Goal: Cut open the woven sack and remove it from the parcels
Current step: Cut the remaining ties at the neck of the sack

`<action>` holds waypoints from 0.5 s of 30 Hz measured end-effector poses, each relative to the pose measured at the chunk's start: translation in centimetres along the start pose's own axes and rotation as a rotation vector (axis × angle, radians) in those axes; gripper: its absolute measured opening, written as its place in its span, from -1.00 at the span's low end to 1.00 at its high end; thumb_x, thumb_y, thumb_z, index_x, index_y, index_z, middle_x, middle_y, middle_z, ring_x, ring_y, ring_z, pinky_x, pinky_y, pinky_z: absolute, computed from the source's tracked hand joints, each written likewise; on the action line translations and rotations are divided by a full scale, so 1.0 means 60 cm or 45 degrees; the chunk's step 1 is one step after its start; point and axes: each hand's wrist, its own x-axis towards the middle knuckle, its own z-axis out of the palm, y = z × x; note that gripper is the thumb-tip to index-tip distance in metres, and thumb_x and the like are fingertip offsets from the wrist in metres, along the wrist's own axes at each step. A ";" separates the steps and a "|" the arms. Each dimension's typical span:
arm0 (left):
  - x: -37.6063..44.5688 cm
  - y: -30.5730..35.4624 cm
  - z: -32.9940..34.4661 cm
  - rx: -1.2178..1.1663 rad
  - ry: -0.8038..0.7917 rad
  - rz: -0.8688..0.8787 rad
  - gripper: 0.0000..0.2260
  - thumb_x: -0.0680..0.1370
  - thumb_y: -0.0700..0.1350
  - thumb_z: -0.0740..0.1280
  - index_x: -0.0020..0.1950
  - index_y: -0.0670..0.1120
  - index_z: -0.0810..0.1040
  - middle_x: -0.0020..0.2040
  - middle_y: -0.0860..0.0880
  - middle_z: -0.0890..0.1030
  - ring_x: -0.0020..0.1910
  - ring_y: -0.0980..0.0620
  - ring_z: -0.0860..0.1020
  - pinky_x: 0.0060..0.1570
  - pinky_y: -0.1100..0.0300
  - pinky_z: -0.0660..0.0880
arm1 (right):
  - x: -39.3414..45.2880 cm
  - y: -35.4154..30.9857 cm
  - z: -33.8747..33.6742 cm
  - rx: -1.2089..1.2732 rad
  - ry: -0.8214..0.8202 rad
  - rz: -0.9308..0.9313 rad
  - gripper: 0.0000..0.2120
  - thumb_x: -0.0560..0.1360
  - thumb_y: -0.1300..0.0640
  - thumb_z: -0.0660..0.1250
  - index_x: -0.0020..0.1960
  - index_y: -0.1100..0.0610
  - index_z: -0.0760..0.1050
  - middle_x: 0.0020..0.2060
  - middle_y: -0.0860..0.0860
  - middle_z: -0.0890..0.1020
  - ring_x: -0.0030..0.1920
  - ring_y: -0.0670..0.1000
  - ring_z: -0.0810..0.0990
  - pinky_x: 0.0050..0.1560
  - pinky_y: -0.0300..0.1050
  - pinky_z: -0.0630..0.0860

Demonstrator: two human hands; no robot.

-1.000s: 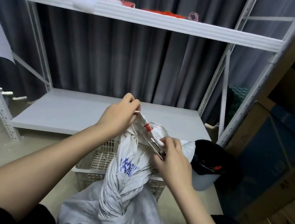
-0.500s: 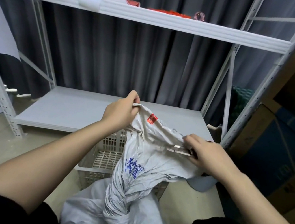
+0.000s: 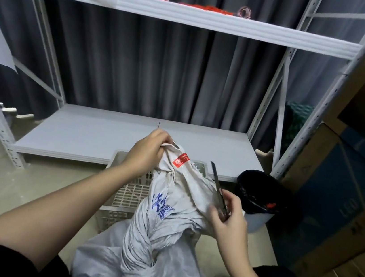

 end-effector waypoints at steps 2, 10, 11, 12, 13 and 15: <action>0.001 0.001 -0.004 0.039 -0.077 -0.028 -0.71 0.47 -0.28 0.14 0.07 -0.06 0.56 0.08 -0.02 0.60 0.10 -0.06 0.50 -0.01 0.07 0.44 | 0.006 -0.006 0.002 0.171 -0.047 0.083 -0.65 0.47 0.24 0.38 0.16 -0.03 0.38 -0.07 -0.17 0.56 -0.18 -0.40 0.51 -0.16 -0.52 0.39; 0.021 0.035 -0.009 0.089 -0.364 -0.528 -0.46 0.49 0.38 0.08 -0.09 0.01 0.66 -0.11 0.06 0.67 -0.04 -0.01 0.52 0.21 0.05 0.24 | -0.008 -0.018 0.008 0.371 -0.167 0.178 -0.79 0.56 0.07 0.29 0.17 0.09 0.44 -0.01 -0.08 0.59 -0.01 -0.17 0.53 0.02 -0.28 0.38; 0.022 0.038 -0.008 0.164 -0.361 -0.522 -0.49 0.51 0.35 0.10 -0.16 0.00 0.65 -0.17 0.07 0.66 -0.07 -0.01 0.53 0.18 0.04 0.23 | -0.012 -0.018 0.010 0.364 -0.175 0.160 -0.79 0.57 0.02 0.26 0.16 0.08 0.44 -0.01 -0.09 0.60 0.01 -0.14 0.53 0.04 -0.24 0.38; 0.022 0.038 -0.005 0.188 -0.358 -0.524 -0.54 0.52 0.29 0.13 -0.24 -0.01 0.61 -0.21 0.07 0.65 -0.09 -0.01 0.54 0.14 0.04 0.23 | -0.016 -0.019 0.012 0.334 -0.192 0.135 -0.80 0.58 -0.01 0.21 0.13 0.06 0.45 -0.03 -0.12 0.60 0.02 -0.14 0.53 0.04 -0.23 0.40; 0.022 0.038 -0.002 0.164 -0.363 -0.532 -0.60 0.53 0.22 0.16 -0.28 -0.02 0.56 -0.25 0.08 0.62 -0.11 -0.02 0.54 0.09 0.05 0.23 | -0.019 -0.020 0.014 0.318 -0.218 0.116 -0.80 0.59 -0.04 0.16 0.09 0.04 0.45 -0.08 -0.16 0.61 -0.01 -0.16 0.53 0.04 -0.22 0.40; 0.019 0.039 0.002 0.050 -0.362 -0.538 -0.71 0.53 0.11 0.20 -0.28 -0.02 0.54 -0.28 0.07 0.57 -0.14 -0.04 0.52 0.05 0.08 0.25 | -0.021 -0.021 0.012 0.277 -0.256 0.082 -0.79 0.62 0.01 0.08 0.00 0.05 0.46 -0.17 -0.23 0.59 -0.07 -0.22 0.53 0.03 -0.27 0.40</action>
